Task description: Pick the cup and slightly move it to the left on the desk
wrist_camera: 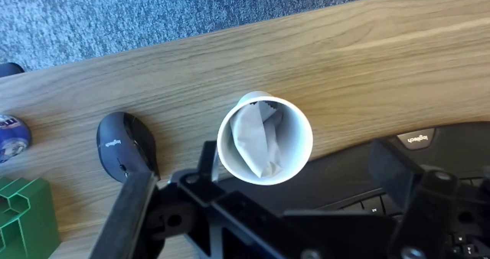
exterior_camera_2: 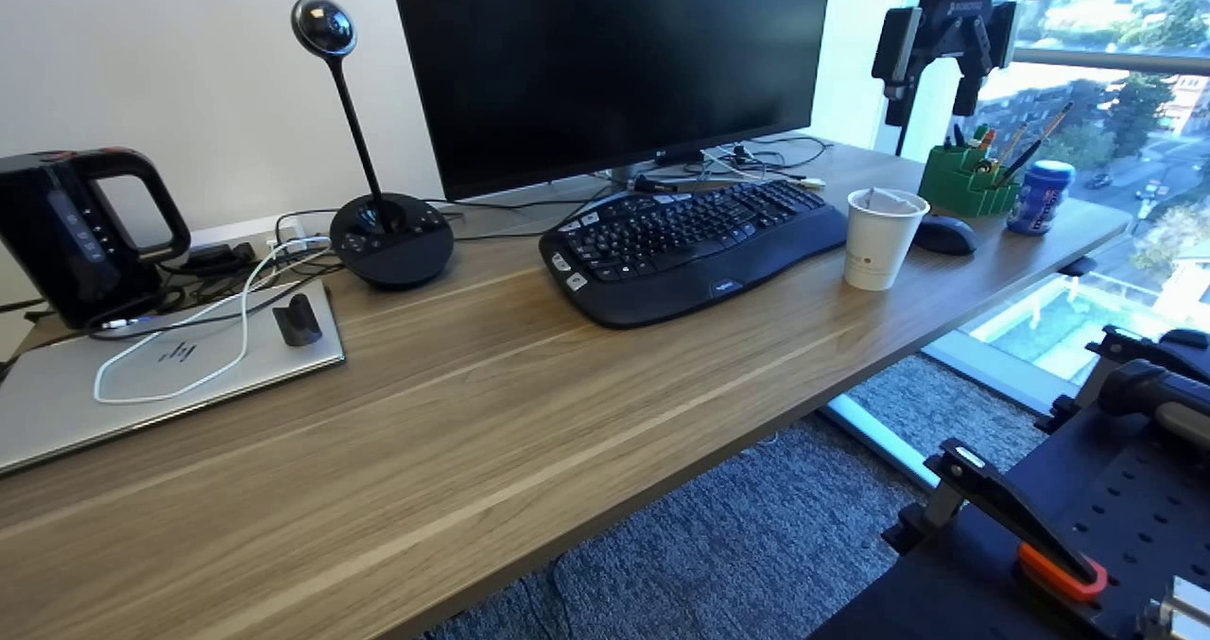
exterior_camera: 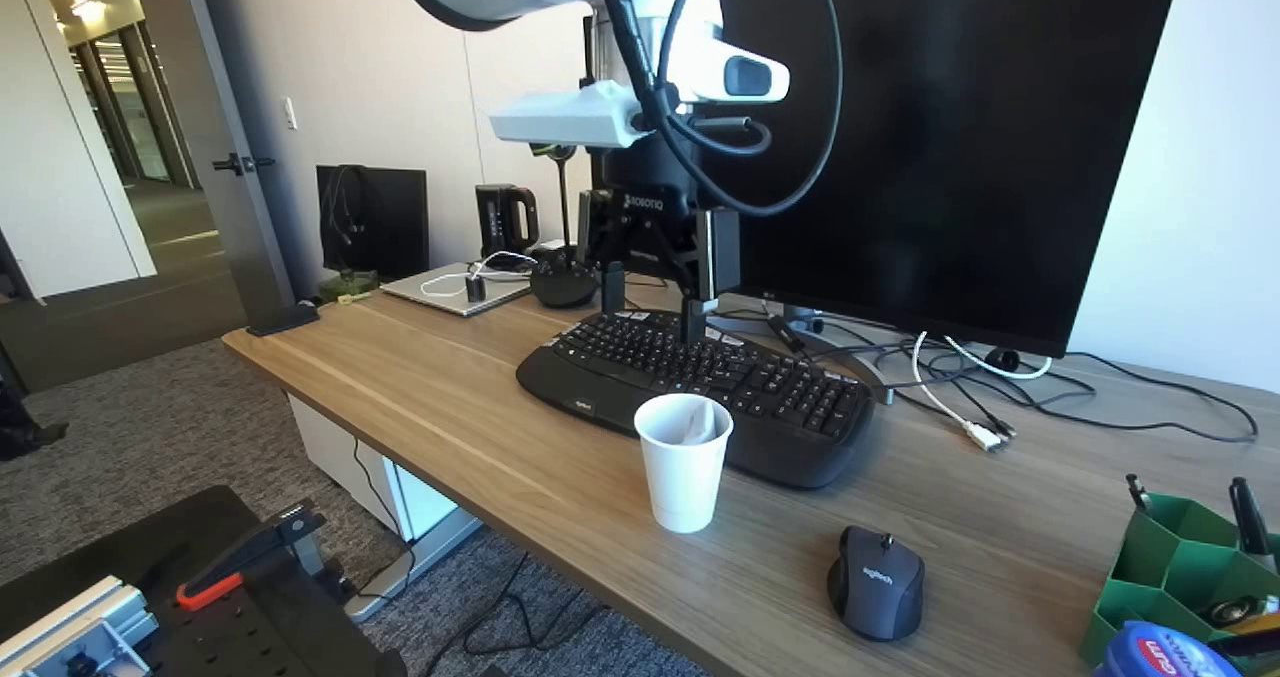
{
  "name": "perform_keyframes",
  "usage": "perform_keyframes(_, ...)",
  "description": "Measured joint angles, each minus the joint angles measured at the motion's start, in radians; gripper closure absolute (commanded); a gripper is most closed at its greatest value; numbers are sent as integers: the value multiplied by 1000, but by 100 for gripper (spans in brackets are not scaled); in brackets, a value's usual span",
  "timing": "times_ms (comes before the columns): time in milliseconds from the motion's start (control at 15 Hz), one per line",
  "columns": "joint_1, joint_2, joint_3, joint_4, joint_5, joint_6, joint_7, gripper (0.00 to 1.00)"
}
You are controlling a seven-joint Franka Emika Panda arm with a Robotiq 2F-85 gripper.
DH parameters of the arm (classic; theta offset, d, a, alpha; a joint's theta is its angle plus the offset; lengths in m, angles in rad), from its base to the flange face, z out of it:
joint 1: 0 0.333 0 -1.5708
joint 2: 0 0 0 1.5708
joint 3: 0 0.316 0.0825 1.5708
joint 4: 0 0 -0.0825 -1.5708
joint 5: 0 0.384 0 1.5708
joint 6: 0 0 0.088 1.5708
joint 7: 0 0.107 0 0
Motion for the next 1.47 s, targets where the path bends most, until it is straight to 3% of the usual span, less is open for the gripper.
perform_keyframes(667,-9,123,-22,100,-9,0,0,0)
perform_keyframes(1467,32,151,-20,99,-65,0,3,0)
